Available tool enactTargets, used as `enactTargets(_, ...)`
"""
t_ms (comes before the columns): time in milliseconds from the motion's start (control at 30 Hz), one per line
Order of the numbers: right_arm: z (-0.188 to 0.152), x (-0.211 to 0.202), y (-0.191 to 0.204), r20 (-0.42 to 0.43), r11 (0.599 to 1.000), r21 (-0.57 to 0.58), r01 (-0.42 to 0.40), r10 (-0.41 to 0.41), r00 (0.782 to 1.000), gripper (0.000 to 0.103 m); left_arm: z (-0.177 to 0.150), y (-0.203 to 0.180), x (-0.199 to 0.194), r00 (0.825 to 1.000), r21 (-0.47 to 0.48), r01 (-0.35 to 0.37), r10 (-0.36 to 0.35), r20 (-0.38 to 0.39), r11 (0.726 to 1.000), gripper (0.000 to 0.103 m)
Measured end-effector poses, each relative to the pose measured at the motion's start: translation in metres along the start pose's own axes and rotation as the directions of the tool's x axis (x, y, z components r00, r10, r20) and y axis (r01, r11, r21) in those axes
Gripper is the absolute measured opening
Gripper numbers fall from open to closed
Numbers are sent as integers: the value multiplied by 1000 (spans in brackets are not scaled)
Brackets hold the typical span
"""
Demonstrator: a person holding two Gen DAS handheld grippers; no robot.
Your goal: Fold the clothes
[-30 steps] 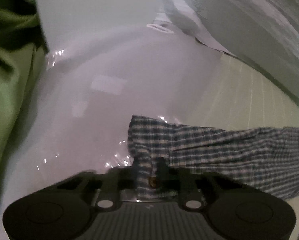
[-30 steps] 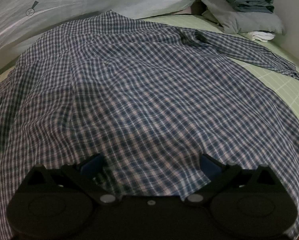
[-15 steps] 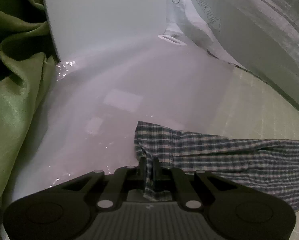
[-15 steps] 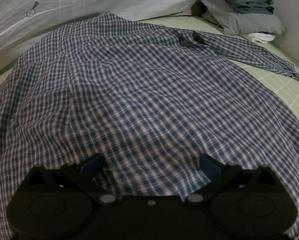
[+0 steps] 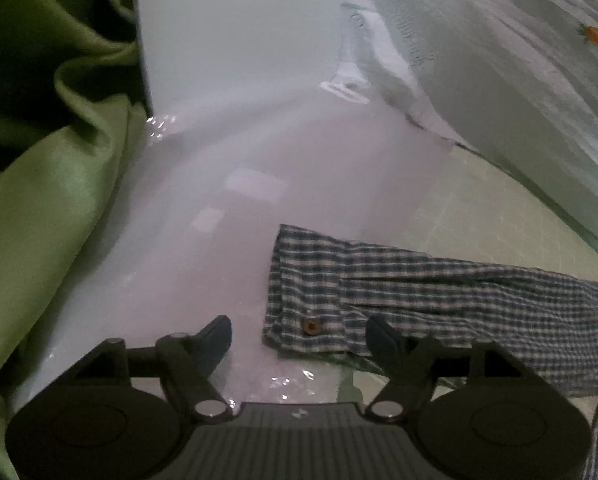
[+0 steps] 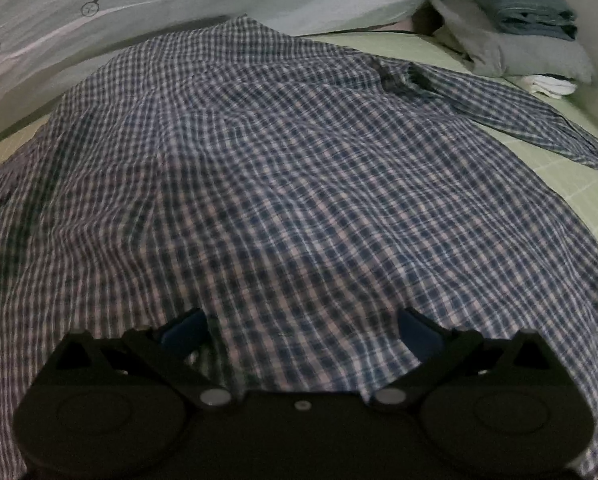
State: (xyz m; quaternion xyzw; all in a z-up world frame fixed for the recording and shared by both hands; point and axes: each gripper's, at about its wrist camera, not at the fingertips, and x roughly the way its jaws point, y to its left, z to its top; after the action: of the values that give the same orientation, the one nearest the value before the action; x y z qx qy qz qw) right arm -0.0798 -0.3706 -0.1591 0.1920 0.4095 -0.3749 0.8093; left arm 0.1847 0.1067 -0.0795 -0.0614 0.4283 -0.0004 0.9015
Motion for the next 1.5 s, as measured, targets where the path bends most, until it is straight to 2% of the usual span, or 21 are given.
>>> enactTargets(100,-4,-3,0,4,1000,-5,6,-6,1000,103,-3,-4,3,1000,35,14,-14,-15,999,78)
enactTargets(433,-12,-5,3,23,999,33,16,-17,1000,103,5,-5,40,996,58,20,-15,-88,998,75)
enactTargets(500,-12,-6,4,23,999,42,23,-24,999,103,4,-7,44,995,74,12,-4,-104,997,69)
enactTargets(600,-12,-4,5,23,998,53,32,-33,999,103,3,-10,42,997,107,13,-5,-79,994,39)
enactTargets(633,-11,-4,6,21,998,56,34,-35,999,103,2,-13,40,997,120,21,-13,-71,993,23)
enactTargets(667,-11,-4,7,20,998,60,36,-37,999,103,2,-16,38,998,132,29,-20,-64,991,18)
enactTargets(767,-9,-4,7,5,998,60,34,-34,999,103,1,-26,32,998,166,49,-42,-46,985,14)
enactTargets(967,-1,-12,-21,27,998,63,17,-19,999,103,6,-54,-2,994,203,105,-111,21,974,14)
enactTargets(1100,4,-17,-40,41,998,66,5,-8,999,103,0,-92,-35,977,262,179,-203,67,948,14)
enactTargets(1233,9,-22,-60,56,998,68,-6,2,998,103,-21,-151,-69,949,339,271,-310,65,901,14)
enactTargets(1333,13,-26,-74,67,997,69,-15,10,998,103,-47,-198,-94,919,354,364,-394,15,862,14)
enactTargets(1433,15,-25,-100,69,998,54,-32,28,997,103,-85,-248,-118,884,386,446,-464,-53,807,14)
enactTargets(1500,14,-23,-117,66,998,44,-34,31,997,103,-114,-279,-124,869,403,485,-481,-120,776,18)
